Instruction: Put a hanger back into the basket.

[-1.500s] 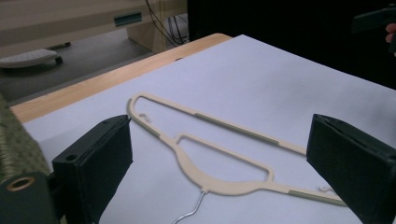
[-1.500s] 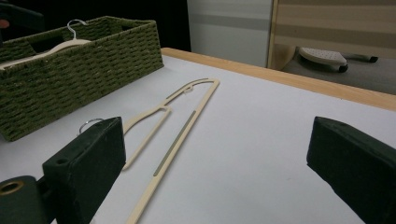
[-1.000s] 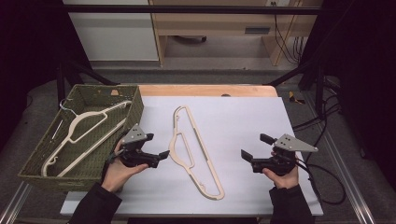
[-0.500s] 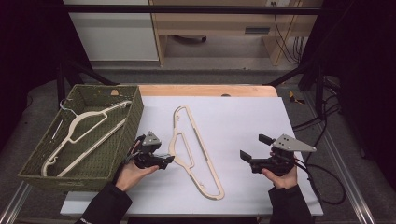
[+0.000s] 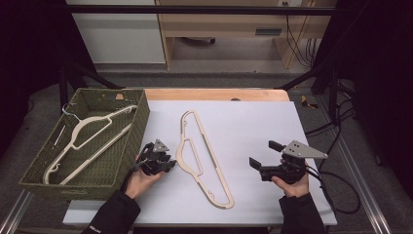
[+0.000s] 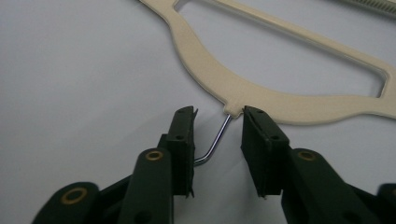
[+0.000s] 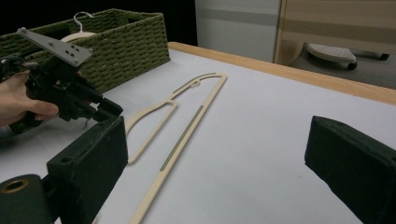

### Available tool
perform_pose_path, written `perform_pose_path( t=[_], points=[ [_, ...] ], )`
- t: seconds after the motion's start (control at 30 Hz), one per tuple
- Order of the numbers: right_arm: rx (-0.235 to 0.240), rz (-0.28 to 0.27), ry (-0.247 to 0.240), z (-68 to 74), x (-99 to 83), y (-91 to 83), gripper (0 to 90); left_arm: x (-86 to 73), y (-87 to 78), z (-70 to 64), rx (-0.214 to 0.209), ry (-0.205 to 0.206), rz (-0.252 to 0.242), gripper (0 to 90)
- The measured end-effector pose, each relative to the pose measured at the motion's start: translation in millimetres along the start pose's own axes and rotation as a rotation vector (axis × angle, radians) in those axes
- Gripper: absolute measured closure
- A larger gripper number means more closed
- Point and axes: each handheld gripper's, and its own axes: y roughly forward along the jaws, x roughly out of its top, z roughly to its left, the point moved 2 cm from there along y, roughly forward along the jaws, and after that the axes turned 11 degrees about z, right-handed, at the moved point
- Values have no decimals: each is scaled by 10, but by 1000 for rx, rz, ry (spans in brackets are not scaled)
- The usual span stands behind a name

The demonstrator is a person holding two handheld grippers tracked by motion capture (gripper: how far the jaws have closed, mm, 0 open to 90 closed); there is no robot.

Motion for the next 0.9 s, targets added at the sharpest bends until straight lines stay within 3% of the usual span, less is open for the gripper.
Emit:
perform_pose_path(
  t=[0.27,0.37,0.63,0.8,0.9],
  points=[
    [1,4,-3,6,-4,18,64,9,0,-18,-19,4,10,849],
    [2,1,-3,2,-2,15,66,22,-13,-53,-10,31,29,859],
    [8,10,2,13,-7,25,66,-3,-72,-164,-102,86,54,879],
    [7,11,-3,12,-9,22,66,-14,-123,-281,-123,109,42,882],
    [7,8,-4,13,-8,21,66,-36,-83,-283,-125,118,47,878]
  ],
)
